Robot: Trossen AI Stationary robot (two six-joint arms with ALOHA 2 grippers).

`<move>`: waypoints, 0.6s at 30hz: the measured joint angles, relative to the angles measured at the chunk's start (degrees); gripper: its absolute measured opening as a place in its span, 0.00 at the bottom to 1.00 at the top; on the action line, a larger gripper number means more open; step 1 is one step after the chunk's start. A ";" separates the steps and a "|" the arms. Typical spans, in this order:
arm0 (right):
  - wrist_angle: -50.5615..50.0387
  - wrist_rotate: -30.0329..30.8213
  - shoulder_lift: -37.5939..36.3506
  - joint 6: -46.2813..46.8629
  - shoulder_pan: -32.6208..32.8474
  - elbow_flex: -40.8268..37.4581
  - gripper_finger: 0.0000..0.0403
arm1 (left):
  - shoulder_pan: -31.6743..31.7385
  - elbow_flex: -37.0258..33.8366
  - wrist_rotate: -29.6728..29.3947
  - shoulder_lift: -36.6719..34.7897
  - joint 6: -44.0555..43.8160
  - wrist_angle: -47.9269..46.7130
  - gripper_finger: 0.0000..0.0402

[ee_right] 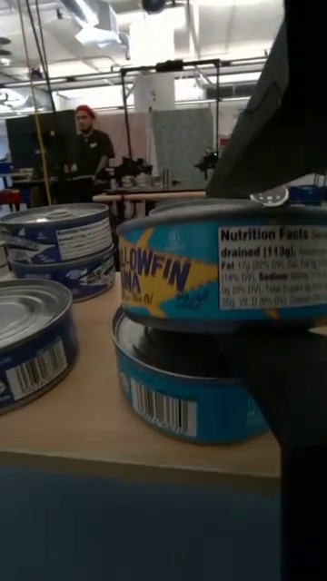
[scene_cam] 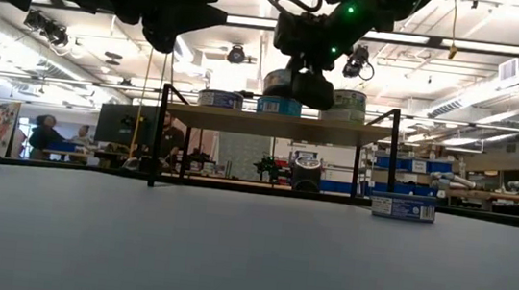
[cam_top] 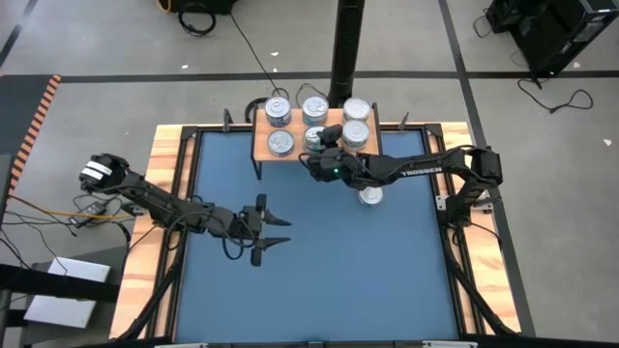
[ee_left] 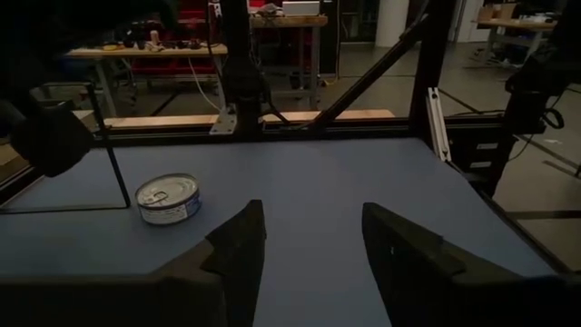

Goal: Stack canned seafood by type on shelf
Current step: Stack the light blue tuna can on top of the light blue tuna can on the shelf

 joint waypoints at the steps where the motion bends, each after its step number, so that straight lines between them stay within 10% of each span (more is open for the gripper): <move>1: -0.06 -0.05 0.00 0.19 -0.18 0.00 0.59 | 0.00 0.00 0.00 0.00 0.00 0.00 0.47; 18: 0.64 -6.20 0.00 6.22 -1.32 0.00 0.67 | -0.02 0.00 0.02 0.02 -0.15 -0.62 0.47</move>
